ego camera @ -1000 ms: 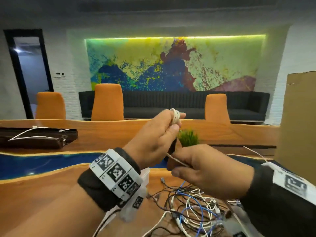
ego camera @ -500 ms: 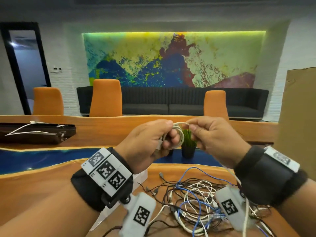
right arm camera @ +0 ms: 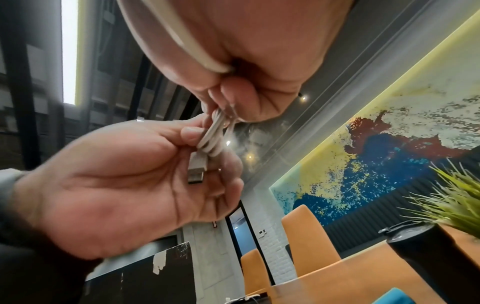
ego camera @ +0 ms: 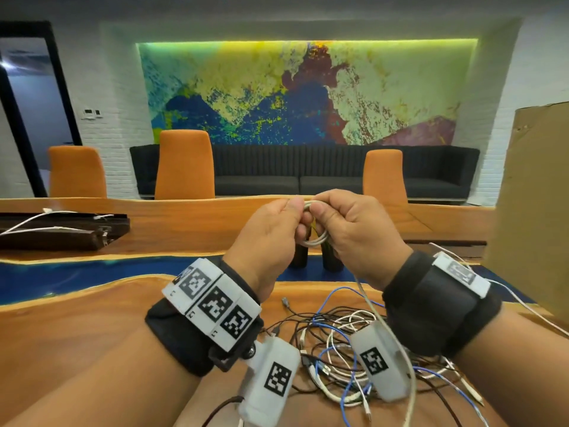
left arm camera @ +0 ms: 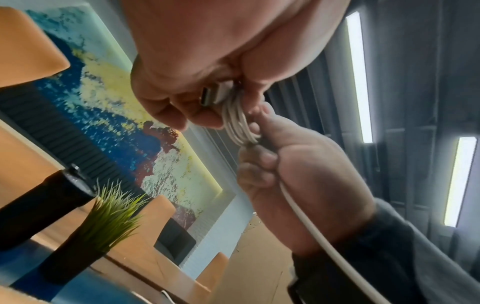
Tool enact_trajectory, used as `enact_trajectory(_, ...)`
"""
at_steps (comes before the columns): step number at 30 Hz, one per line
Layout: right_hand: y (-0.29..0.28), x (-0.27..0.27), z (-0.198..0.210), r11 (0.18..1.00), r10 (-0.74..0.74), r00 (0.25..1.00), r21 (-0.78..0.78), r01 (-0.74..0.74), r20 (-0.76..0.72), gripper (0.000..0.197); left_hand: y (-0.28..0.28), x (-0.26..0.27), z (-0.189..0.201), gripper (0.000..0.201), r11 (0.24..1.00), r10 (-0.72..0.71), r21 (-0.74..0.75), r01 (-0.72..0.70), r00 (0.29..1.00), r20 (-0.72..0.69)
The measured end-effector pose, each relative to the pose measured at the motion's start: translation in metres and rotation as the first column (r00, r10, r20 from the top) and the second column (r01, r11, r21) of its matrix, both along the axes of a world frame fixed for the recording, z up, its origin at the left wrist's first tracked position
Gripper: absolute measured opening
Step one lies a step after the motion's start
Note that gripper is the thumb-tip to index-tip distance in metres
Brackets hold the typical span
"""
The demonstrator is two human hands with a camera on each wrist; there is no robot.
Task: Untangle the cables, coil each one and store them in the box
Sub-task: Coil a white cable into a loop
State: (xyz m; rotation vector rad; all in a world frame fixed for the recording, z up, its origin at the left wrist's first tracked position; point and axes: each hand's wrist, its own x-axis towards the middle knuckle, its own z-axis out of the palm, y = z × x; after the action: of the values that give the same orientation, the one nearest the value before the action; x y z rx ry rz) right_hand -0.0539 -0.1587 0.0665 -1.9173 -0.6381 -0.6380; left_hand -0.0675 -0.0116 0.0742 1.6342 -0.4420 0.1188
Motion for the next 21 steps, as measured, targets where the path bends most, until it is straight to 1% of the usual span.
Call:
enact_trajectory(2, 0.001, 0.002, -0.001, 0.998, -0.065, 0.997, -0.016, 0.066, 0.052, 0.018, -0.003, -0.001, -0.001, 0.035, 0.999, 0.025, -0.019, -0.025, 1.000, -0.007)
enact_trajectory(4, 0.001, 0.001, 0.000, 0.996, -0.088, 0.992, -0.005, 0.089, 0.086, 0.018, -0.001, -0.002, 0.000, 0.032, 1.000, -0.002, -0.002, 0.002, 1.000, -0.012)
enact_trajectory(7, -0.001, 0.001, -0.001, 0.998, -0.054, 0.997, 0.021, 0.052, 0.062, 0.018, 0.009, 0.002, 0.005, 0.031, 0.992, -0.078, 0.097, 0.082, 0.996, -0.047)
enact_trajectory(8, -0.002, 0.001, -0.002, 0.999, -0.032, 0.998, 0.020, 0.032, 0.048, 0.017, 0.013, 0.004, 0.007, 0.031, 0.986, -0.122, 0.100, 0.130, 0.989, -0.079)
enact_trajectory(10, -0.004, 0.000, -0.004, 0.999, 0.035, 0.999, 0.034, -0.035, 0.003, 0.017, 0.020, 0.007, 0.008, 0.030, 0.971, -0.230, 0.021, 0.237, 0.958, -0.169)
enact_trajectory(12, -0.006, -0.002, -0.003, 0.993, 0.098, 0.994, 0.065, -0.095, -0.040, 0.018, 0.025, 0.008, 0.006, 0.031, 0.939, -0.340, -0.142, 0.314, 0.911, -0.235)
enact_trajectory(15, -0.006, -0.005, 0.003, 0.991, 0.110, 0.994, 0.075, -0.110, 0.004, 0.017, 0.023, 0.004, -0.001, 0.028, 0.866, -0.450, -0.362, 0.345, 0.854, -0.262)
enact_trajectory(18, -0.004, -0.007, 0.008, 0.988, 0.110, 0.993, 0.104, -0.114, 0.043, 0.018, 0.016, 0.003, -0.003, 0.026, 0.798, -0.501, -0.496, 0.342, 0.834, -0.232)
enact_trajectory(21, -0.004, -0.009, 0.011, 0.988, 0.107, 0.992, 0.108, -0.114, 0.066, 0.020, 0.010, 0.002, -0.001, 0.025, 0.772, -0.482, -0.553, 0.313, 0.855, -0.190)
